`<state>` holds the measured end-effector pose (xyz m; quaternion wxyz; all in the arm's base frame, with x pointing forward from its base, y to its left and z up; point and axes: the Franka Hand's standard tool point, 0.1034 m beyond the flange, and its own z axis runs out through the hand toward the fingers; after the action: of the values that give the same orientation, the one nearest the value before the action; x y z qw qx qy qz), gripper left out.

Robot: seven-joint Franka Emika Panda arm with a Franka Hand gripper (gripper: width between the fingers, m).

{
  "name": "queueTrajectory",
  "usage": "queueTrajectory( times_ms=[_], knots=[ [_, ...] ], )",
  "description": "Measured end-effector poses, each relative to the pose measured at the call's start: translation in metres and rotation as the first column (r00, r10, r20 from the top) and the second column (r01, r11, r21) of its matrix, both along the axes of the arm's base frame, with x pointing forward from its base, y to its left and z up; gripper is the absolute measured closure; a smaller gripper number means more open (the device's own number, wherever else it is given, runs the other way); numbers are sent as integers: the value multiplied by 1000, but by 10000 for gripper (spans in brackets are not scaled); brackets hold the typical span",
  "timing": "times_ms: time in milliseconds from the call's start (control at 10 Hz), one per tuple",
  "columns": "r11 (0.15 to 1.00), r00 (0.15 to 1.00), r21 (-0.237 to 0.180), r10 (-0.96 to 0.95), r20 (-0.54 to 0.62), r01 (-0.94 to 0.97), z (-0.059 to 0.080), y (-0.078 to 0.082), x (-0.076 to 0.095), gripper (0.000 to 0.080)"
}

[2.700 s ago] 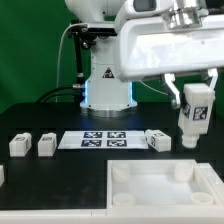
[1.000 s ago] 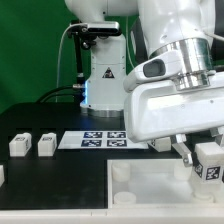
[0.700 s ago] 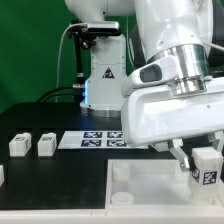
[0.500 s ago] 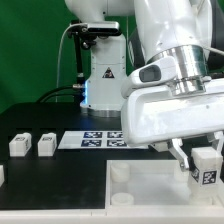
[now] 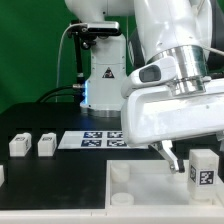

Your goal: Assemble one leg

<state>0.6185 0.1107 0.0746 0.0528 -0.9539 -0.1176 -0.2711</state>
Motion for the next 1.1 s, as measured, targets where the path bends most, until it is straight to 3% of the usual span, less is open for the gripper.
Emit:
queueTrajectory(
  times_ms=[800, 1000, 1100],
  knots=[
    [1000, 1000, 1, -1, -1, 1, 0, 0, 0, 150],
    [999, 992, 23, -35, -120, 38, 16, 11, 6, 150],
    [999, 988, 14, -34, -148, 37, 23, 12, 14, 150]
  ],
)
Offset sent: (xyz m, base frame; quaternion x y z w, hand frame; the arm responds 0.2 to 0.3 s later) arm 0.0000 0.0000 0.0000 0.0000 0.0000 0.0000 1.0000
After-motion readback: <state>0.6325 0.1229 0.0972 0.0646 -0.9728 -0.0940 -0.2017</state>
